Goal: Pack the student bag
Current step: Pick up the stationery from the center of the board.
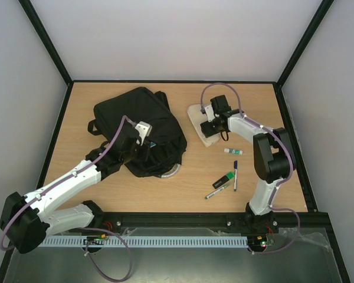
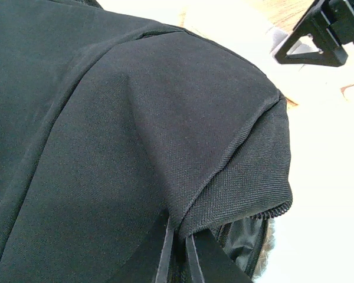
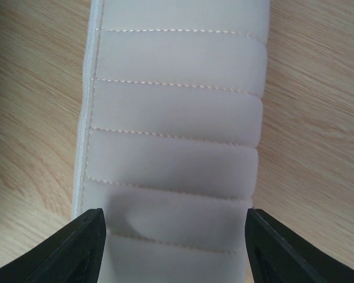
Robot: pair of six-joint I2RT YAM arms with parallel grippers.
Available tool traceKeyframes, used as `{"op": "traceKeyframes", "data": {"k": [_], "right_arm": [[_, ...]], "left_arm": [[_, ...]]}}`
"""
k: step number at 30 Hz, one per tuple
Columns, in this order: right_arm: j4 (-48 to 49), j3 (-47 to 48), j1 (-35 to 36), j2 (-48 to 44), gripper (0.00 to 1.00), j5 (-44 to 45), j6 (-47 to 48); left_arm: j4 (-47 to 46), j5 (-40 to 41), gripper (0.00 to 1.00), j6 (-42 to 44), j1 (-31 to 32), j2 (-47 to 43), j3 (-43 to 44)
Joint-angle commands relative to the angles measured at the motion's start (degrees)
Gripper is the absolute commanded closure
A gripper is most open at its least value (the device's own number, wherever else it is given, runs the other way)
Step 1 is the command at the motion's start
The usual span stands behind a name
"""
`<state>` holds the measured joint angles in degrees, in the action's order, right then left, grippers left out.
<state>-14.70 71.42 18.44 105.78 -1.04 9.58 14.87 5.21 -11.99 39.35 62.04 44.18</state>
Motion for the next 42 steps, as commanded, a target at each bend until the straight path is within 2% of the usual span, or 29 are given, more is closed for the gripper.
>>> {"op": "traceKeyframes", "data": {"k": [1,8,10,13,16,20,23,30,35,42], "right_arm": [[-2.24,-1.89,-0.2,-5.92,0.35,-0.79,-1.19],[-7.0,-3.47,0.03,-8.66,0.39,-8.62,2.33],[-7.58,-4.16,0.32,-8.61,0.44,-8.45,3.62],[-6.92,-5.28,0.28,-8.46,0.46,-8.01,4.38],[-7.9,-4.62,0.31,-6.5,0.44,-7.75,4.24],[-9.69,-3.94,0.47,-3.42,0.31,-7.89,4.62],[-10.2,-3.72,0.46,-2.04,0.27,-6.37,4.57],[-9.93,-3.74,0.49,0.5,0.27,-2.9,4.18],[-6.93,-4.18,0.4,1.16,0.28,4.83,2.3],[-4.73,-4.44,-0.94,1.07,0.35,9.71,0.61]], "left_arm": [[-1.56,0.32,0.97,0.39,0.47,-0.05,1.71],[-1.0,0.35,0.97,0.26,0.46,0.75,2.09],[-0.99,0.57,0.97,0.2,0.42,1.04,2.08],[-0.83,0.59,0.97,0.23,0.46,1.7,2.39],[-0.68,0.42,0.97,0.35,0.46,2.18,2.48],[-0.59,0.82,0.97,0.4,0.46,2.12,2.4],[-0.63,1.01,0.97,0.46,0.46,2.12,2.47],[-0.56,0.81,0.96,0.58,0.46,2.12,2.44],[-0.53,0.68,0.96,0.64,0.46,2.12,2.51],[-0.46,0.67,0.95,0.71,0.46,1.73,2.51]]}}
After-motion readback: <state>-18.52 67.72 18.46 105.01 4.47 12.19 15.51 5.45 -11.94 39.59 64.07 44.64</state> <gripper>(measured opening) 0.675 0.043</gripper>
